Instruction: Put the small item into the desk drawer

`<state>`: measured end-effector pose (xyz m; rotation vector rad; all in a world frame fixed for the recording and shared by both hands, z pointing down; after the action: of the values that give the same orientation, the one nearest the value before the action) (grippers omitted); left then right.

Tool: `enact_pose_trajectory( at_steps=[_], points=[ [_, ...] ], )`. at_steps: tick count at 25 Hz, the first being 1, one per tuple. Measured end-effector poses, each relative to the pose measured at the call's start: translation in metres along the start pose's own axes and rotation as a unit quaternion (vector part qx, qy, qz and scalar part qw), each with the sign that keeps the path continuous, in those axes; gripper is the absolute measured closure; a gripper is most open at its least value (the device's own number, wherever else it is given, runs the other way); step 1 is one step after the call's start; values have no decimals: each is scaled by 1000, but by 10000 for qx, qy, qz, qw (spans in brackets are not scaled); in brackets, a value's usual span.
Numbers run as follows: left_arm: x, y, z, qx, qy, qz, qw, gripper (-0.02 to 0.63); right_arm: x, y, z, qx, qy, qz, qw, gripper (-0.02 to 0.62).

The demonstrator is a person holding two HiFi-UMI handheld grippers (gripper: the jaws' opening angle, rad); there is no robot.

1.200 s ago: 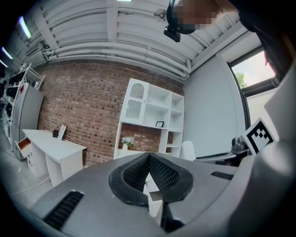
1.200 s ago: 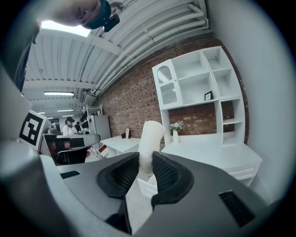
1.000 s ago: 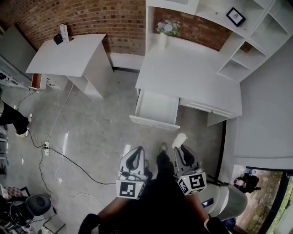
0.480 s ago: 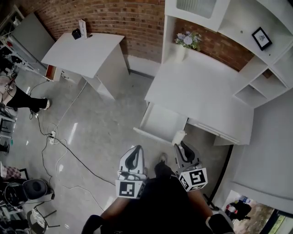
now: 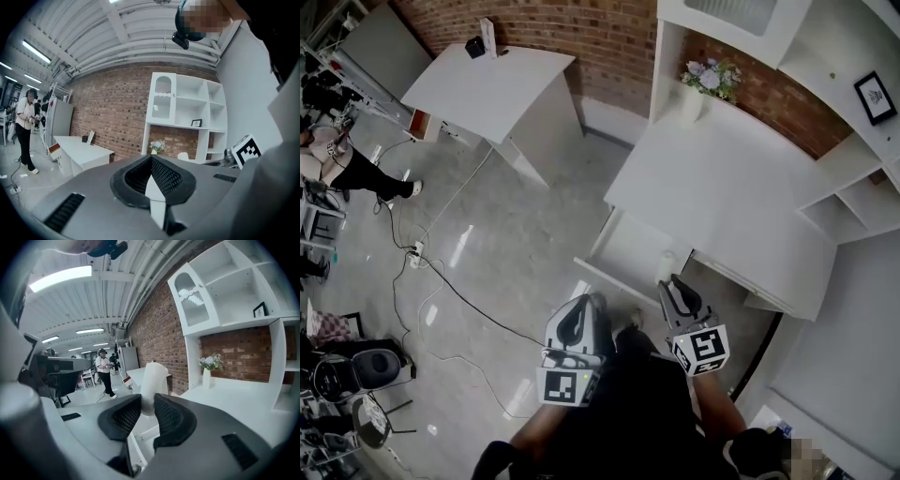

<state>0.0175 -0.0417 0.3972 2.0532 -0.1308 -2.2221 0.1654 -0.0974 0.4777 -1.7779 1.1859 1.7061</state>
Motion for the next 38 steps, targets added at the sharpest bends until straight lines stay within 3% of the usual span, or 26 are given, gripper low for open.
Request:
enact_pose_trajectory(
  at_steps=[4,16,24,30,38],
  points=[
    [-11,19,8,115,-200,63,9997,583,-16,23,-15,71,-79,301,9995,488],
    [-13,100,35,-97,-438,233,9987,583,-51,101,-54,103,-189,1101,9937,488],
    [-40,164,64,-191,-506,526,9971,583,-114,175,-79,364,-182,1898,9810,488],
    [-39,182,67,-253,-545,595,9964,583,-158,191,-88,486,-224,2423,9687,488],
    [-77,208,74,-331,-496,894,9942,583,-232,228,-113,568,-206,2955,9534,488]
  ],
)
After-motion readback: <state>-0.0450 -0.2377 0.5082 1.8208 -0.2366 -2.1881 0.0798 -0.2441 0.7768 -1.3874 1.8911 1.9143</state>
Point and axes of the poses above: the fingertips, and each gripper's own axes: y forward along the fingers, z to its left, x out of its top, the point moved 1 cm from there along -y, backward along the fingers, and after that the axes turned 10 degrees about x, right-handed, at the moved point
